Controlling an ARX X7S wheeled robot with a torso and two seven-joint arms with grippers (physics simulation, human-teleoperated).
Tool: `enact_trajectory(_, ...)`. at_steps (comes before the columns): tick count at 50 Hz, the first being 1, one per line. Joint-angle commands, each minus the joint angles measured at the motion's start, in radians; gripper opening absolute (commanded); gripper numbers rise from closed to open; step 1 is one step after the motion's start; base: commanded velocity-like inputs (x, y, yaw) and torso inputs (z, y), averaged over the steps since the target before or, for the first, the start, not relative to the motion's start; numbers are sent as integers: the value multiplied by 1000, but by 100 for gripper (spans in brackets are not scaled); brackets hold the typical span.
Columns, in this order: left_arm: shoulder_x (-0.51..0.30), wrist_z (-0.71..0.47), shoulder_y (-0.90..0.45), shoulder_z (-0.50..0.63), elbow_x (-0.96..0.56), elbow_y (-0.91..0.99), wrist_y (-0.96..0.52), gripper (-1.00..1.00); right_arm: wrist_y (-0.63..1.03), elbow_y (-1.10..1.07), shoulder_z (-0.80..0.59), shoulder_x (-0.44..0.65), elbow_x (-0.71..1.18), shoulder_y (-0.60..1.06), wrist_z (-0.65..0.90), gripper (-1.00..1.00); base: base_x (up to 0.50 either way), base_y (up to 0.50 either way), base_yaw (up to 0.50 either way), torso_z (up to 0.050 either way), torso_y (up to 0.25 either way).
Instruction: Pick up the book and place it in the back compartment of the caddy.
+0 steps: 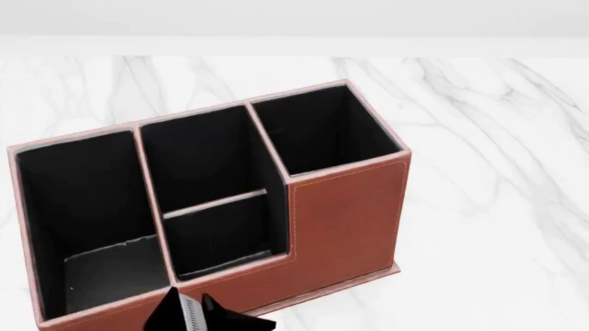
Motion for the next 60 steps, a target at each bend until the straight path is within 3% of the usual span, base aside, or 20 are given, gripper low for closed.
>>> enact_trajectory(1, 13, 9, -16, 28, 31, -22, -5, 100, -2, 4, -2, 0, -1, 3, 2, 100, 0, 0, 0, 0, 0)
enact_trajectory(33, 41, -15, -59, 91, 124, -26, -6, 100, -1, 12, -11, 3, -7, 7, 5, 100, 0, 0, 0, 0, 0)
enact_trajectory(38, 82, -1, -87, 90, 137, -121, 13, 100, 0, 12, -13, 4, -7, 8, 6, 100, 0, 0, 0, 0, 0)
enact_trajectory(60, 153, 18, -129, 115, 166, -227, 24, 100, 1, 7, -18, 9, -4, 7, 9, 100, 0, 0, 0, 0, 0)
